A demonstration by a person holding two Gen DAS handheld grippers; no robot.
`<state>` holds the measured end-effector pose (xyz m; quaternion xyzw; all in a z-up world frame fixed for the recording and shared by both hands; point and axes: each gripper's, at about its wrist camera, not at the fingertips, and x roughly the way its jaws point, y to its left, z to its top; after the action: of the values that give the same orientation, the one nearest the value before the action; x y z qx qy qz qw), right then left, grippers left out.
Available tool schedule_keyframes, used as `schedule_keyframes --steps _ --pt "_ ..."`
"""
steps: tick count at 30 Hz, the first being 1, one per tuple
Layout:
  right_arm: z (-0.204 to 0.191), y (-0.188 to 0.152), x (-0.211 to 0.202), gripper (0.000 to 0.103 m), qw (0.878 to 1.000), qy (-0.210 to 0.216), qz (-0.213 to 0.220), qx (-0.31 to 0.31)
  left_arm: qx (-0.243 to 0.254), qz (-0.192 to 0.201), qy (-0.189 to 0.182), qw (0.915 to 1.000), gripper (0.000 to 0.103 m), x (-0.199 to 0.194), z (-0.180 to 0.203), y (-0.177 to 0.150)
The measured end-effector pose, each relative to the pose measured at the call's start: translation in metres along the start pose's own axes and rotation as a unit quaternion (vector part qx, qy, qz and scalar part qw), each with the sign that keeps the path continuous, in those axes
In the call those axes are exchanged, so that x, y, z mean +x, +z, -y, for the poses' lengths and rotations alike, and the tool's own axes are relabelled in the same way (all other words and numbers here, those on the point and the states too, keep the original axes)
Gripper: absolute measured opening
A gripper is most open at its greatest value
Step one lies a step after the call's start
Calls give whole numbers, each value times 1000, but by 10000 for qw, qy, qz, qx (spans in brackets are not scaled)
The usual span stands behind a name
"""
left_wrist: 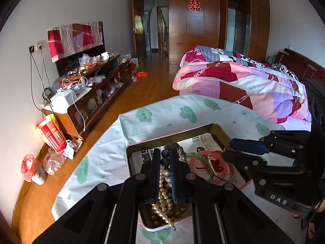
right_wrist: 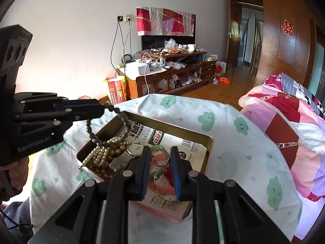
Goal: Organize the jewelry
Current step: 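Open both tools to drop the bead bracelet and silver ring in the tin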
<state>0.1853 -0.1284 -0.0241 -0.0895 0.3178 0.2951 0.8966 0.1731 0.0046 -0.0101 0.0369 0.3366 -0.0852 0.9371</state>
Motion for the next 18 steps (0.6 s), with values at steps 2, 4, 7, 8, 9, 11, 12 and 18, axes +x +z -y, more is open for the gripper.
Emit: schedule_keyframes --steps 2,4,7,8,9,11,12,18 --pt "-1 -3 6 23 10000 -18 -19 -27 15 -135 16 9999 9 9 2 -2" --pt "-1 -6 11 26 9999 -84 -49 -66 -12 -268 77 9996 14 15 3 -5" --pt "-2 -11 10 48 9998 -112 -92 -99 -143 -254 359 9989 64 11 1 -9" --pt "-2 -13 8 59 9998 -183 -62 -104 -192 -175 411 9988 74 9 0 -10" --pt "-2 -15 4 68 9995 -294 -25 -103 -249 -41 458 9986 81 2 0 -12" --pt "-2 -18 -3 69 9993 -366 42 -102 -292 -10 319 9991 81 -3 -1 -14" --pt "-3 -21 -8 69 9990 -424 36 -130 -329 -5 319 9989 81 -5 -2 -14" --pt "-9 -32 -27 85 9966 -803 61 -144 -787 69 186 9967 81 -20 -6 -22"
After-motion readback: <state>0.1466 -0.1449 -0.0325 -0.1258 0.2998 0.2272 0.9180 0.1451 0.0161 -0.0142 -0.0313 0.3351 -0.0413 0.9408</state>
